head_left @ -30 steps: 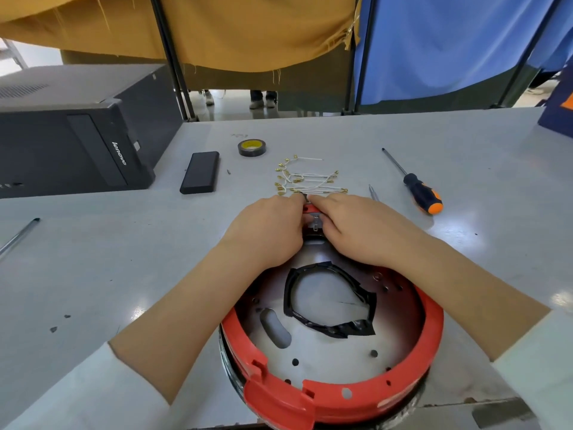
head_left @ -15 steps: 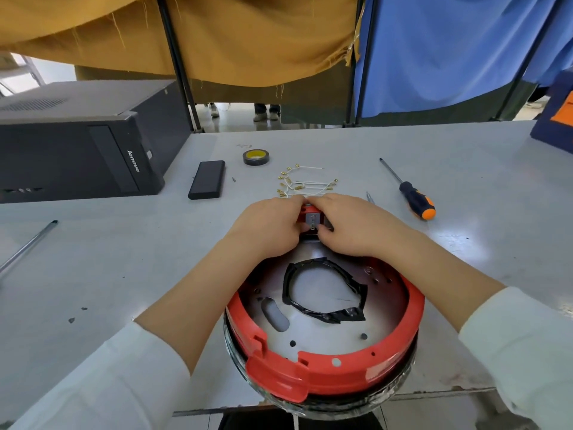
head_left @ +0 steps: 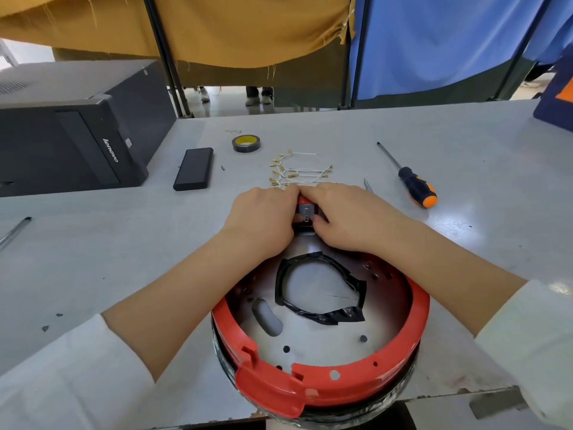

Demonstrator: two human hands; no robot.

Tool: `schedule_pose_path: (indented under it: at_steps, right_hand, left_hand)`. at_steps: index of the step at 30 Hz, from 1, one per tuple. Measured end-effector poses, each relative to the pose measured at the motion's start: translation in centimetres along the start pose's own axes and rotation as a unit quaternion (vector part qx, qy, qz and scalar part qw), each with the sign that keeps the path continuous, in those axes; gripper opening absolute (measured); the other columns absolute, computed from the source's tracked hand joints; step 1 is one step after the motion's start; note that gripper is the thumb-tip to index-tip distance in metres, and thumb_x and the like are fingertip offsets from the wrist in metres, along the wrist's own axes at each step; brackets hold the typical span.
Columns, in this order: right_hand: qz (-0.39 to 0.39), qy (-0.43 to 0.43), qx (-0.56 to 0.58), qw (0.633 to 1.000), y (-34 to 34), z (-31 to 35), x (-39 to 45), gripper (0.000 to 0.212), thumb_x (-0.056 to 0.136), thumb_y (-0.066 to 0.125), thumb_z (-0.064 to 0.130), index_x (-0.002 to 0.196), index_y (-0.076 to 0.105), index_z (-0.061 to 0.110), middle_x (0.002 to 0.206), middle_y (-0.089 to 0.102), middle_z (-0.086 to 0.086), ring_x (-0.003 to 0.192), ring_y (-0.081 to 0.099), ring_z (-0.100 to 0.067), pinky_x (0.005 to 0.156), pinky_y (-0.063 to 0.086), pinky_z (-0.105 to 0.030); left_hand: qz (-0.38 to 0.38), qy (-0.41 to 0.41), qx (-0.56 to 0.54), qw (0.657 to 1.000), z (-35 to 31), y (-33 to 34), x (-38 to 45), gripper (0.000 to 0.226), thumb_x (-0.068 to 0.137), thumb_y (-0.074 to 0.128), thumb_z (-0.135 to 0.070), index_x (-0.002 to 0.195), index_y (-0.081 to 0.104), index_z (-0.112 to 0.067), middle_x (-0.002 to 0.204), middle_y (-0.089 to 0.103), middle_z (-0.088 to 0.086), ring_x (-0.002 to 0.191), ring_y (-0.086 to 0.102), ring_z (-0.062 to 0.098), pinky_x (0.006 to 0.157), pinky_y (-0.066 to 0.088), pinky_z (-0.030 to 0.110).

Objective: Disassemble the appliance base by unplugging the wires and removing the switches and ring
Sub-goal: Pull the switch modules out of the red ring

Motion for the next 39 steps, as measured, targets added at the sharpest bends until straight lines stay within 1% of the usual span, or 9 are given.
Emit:
schedule_pose_path:
  at_steps: [14, 19, 21, 23, 25, 28, 32, 35, 39]
  right_hand:
    - [-0.005, -0.001, -0.034, 0.999, 0.0, 0.2, 0.4, 0.038, 0.089, 0.044, 0.019, 0.127, 0.046, 0.021, 0.114, 0.057, -0.006, 0.104, 0.056, -0.032, 0.080, 0.047, -0.040]
    - [0.011, -0.003, -0.026, 1.000, -0.2, 0.6, 0.2, 0.043, 0.090, 0.044, 0.019, 0.133, 0.042, 0.021, 0.122, 0.056, -0.005, 0.111, 0.054, -0.029, 0.087, 0.046, -0.039]
    - [0.009, -0.015, -0.018, 1.000, -0.2, 1.1, 0.0, 0.042, 0.089, 0.045, 0.019, 0.131, 0.043, 0.020, 0.122, 0.057, -0.005, 0.110, 0.055, -0.028, 0.088, 0.047, -0.041]
    - [0.003, -0.026, -0.016, 1.000, 0.0, 1.7, 0.0, 0.039, 0.088, 0.044, 0.019, 0.127, 0.045, 0.019, 0.119, 0.058, -0.005, 0.107, 0.056, -0.028, 0.086, 0.048, -0.042]
    - [0.000, -0.028, -0.026, 0.999, 0.3, 2.2, 0.2, 0.038, 0.089, 0.043, 0.020, 0.126, 0.045, 0.018, 0.116, 0.058, -0.006, 0.104, 0.057, -0.028, 0.083, 0.049, -0.043]
    - [-0.008, -0.024, -0.037, 0.999, 0.6, 2.4, 0.5, 0.038, 0.089, 0.044, 0.020, 0.126, 0.046, 0.018, 0.113, 0.057, -0.006, 0.102, 0.057, -0.029, 0.080, 0.050, -0.042]
    - [-0.029, -0.020, -0.040, 0.999, 0.9, 2.3, 0.6, 0.038, 0.088, 0.044, 0.020, 0.125, 0.046, 0.020, 0.109, 0.057, -0.004, 0.098, 0.058, -0.028, 0.072, 0.048, -0.037]
    - [-0.041, -0.024, -0.044, 0.998, 1.0, 2.2, 0.7, 0.037, 0.088, 0.044, 0.021, 0.125, 0.045, 0.022, 0.103, 0.056, -0.002, 0.091, 0.059, -0.028, 0.064, 0.041, -0.033]
    - [-0.046, -0.026, -0.051, 0.997, 1.1, 2.2, 0.7, 0.038, 0.089, 0.044, 0.021, 0.127, 0.043, 0.023, 0.103, 0.056, -0.003, 0.092, 0.059, -0.029, 0.064, 0.040, -0.033]
  left_hand:
    - [-0.012, -0.015, -0.004, 1.000, 0.0, -0.2, -0.1, 0.023, 0.086, 0.046, -0.017, 0.110, 0.045, -0.018, 0.101, 0.064, 0.007, 0.088, 0.058, 0.033, 0.059, 0.028, 0.032]
    - [-0.011, 0.004, -0.005, 1.000, 0.3, 0.0, -0.6, 0.022, 0.092, 0.042, -0.018, 0.114, 0.045, -0.016, 0.110, 0.062, 0.004, 0.095, 0.060, 0.031, 0.062, 0.030, 0.032]
    - [-0.011, 0.011, -0.021, 1.000, 0.8, 0.2, -1.1, 0.015, 0.094, 0.041, -0.021, 0.108, 0.044, -0.017, 0.109, 0.061, 0.004, 0.094, 0.060, 0.030, 0.062, 0.030, 0.032]
    - [-0.011, 0.015, -0.044, 0.999, 1.6, 0.3, -1.6, 0.006, 0.096, 0.041, -0.024, 0.097, 0.037, -0.020, 0.106, 0.061, 0.003, 0.091, 0.059, 0.029, 0.061, 0.029, 0.032]
    - [-0.013, 0.013, -0.040, 0.999, 2.1, 0.3, -1.9, 0.013, 0.095, 0.041, -0.023, 0.092, 0.029, -0.021, 0.101, 0.061, 0.003, 0.081, 0.055, 0.028, 0.056, 0.026, 0.032]
    - [-0.018, 0.013, -0.003, 1.000, 2.1, 0.2, -2.0, 0.016, 0.092, 0.042, -0.018, 0.092, 0.026, -0.020, 0.095, 0.061, 0.004, 0.069, 0.044, 0.026, 0.046, 0.016, 0.031]
    - [-0.014, 0.017, 0.038, 0.999, 1.7, -0.2, -2.2, 0.015, 0.088, 0.043, -0.015, 0.102, 0.037, -0.018, 0.097, 0.063, 0.004, 0.081, 0.059, 0.032, 0.045, 0.014, 0.032]
    - [-0.012, 0.004, 0.036, 0.999, 1.6, -0.4, -2.2, 0.015, 0.087, 0.043, -0.016, 0.099, 0.034, -0.020, 0.096, 0.063, 0.003, 0.075, 0.055, 0.031, 0.045, 0.014, 0.031]
    - [-0.012, -0.014, 0.034, 0.999, 1.4, -0.5, -2.4, 0.018, 0.088, 0.043, -0.018, 0.106, 0.039, -0.018, 0.095, 0.063, 0.002, 0.074, 0.054, 0.030, 0.044, 0.014, 0.029]
Point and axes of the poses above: each hand's wrist, its own x-axis towards the middle knuckle, its own y-axis out of the palm, z = x × y, the point moved 2 cm from there along x, towards the middle knuckle
